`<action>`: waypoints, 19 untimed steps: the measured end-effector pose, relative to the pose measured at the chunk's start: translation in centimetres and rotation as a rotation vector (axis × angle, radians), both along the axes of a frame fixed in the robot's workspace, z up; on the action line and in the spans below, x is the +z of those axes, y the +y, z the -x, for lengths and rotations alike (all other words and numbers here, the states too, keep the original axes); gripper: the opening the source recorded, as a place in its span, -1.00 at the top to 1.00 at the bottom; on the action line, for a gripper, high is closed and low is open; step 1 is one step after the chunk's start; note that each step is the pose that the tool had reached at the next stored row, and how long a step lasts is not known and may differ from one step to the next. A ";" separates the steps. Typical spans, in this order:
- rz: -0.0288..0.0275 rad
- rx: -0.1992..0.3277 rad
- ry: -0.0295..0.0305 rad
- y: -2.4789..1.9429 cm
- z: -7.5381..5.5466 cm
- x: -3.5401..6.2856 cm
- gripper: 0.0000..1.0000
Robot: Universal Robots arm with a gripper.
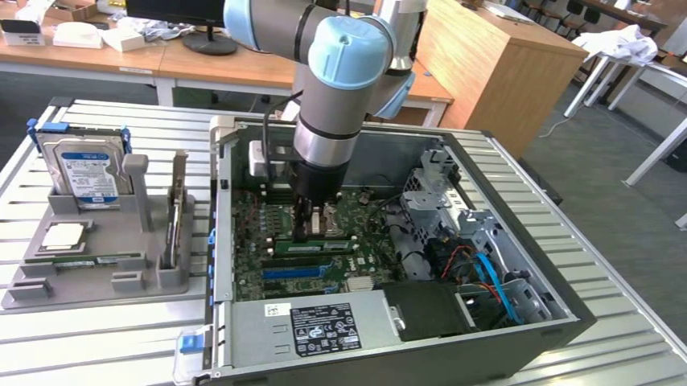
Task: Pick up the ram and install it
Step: 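Press down the ram until it locks into place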
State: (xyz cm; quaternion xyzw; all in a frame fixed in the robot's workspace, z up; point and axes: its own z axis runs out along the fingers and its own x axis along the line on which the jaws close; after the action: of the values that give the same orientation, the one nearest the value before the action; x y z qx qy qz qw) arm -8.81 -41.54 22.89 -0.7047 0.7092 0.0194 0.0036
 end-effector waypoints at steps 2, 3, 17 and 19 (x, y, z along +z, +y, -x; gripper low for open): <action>0.0004 0.000 0.0002 0.00 0.0 -0.08 0.80; 0.0003 0.000 0.0002 -0.01 0.0 -0.12 0.80; 0.0006 0.000 0.0003 -0.01 0.0 -0.35 0.80; 0.0004 0.000 0.0003 0.00 0.0 -0.36 0.80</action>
State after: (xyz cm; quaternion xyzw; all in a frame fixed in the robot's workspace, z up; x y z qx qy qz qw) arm -8.81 -41.55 22.52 -0.7047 0.7092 0.0193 0.0033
